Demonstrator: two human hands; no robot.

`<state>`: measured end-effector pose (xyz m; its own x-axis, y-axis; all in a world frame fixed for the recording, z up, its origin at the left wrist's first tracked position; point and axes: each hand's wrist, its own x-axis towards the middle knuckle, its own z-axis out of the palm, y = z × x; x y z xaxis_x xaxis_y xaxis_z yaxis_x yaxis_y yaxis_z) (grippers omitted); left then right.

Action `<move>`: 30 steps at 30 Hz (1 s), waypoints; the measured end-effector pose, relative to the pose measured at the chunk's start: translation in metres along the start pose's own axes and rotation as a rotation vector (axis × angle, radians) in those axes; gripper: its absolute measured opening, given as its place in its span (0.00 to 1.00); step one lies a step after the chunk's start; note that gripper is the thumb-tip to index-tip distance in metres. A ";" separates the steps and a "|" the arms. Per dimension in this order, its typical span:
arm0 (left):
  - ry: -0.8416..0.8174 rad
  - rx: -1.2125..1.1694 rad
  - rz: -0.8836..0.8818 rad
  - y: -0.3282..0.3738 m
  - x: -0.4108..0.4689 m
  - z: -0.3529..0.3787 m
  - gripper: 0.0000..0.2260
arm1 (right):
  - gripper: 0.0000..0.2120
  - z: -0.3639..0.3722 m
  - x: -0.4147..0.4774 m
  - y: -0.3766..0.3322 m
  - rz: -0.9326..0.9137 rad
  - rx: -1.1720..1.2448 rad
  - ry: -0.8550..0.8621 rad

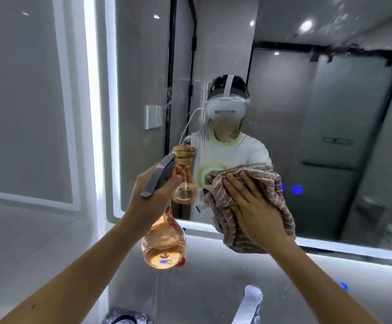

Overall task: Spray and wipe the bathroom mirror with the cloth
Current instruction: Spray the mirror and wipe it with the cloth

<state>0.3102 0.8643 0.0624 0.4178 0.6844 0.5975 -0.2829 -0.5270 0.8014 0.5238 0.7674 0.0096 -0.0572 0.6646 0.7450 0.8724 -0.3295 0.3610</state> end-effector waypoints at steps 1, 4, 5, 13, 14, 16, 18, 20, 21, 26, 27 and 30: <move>-0.014 -0.011 0.015 0.005 0.004 0.003 0.05 | 0.24 -0.008 0.014 0.002 0.061 0.020 0.044; -0.063 -0.021 0.055 0.023 0.014 0.015 0.05 | 0.25 -0.023 0.041 0.009 0.180 0.069 0.126; -0.079 -0.033 0.060 0.027 0.016 0.021 0.05 | 0.25 -0.024 0.042 0.009 0.192 0.074 0.129; -0.132 -0.105 -0.002 0.038 0.017 0.055 0.11 | 0.25 -0.026 0.015 0.027 0.229 0.018 0.061; -0.141 -0.094 -0.029 0.037 0.017 0.058 0.09 | 0.25 -0.026 0.009 0.031 0.233 0.004 0.047; -0.143 -0.052 -0.065 0.036 0.017 0.064 0.05 | 0.25 -0.028 0.001 0.036 0.237 -0.018 0.026; -0.108 -0.021 -0.064 0.035 0.018 0.067 0.06 | 0.26 -0.030 0.000 0.038 0.233 -0.020 0.009; -0.105 -0.061 -0.050 0.040 0.020 0.066 0.04 | 0.26 -0.031 0.001 0.038 0.231 -0.012 0.010; -0.130 -0.095 -0.045 0.043 0.022 0.066 0.02 | 0.26 -0.030 0.000 0.039 0.233 -0.011 0.007; -0.146 -0.048 -0.086 0.054 0.025 0.063 0.04 | 0.24 -0.028 -0.001 0.039 0.231 0.002 0.001; -0.144 -0.039 -0.082 0.054 0.024 0.061 0.03 | 0.24 -0.027 -0.001 0.038 0.229 0.013 0.004; -0.156 -0.018 -0.049 0.053 0.023 0.053 0.03 | 0.26 -0.030 0.006 0.043 0.194 0.010 0.012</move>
<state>0.3510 0.8254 0.1176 0.5603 0.6217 0.5472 -0.2739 -0.4844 0.8308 0.5468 0.7371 0.0461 0.1070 0.5812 0.8067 0.8722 -0.4443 0.2044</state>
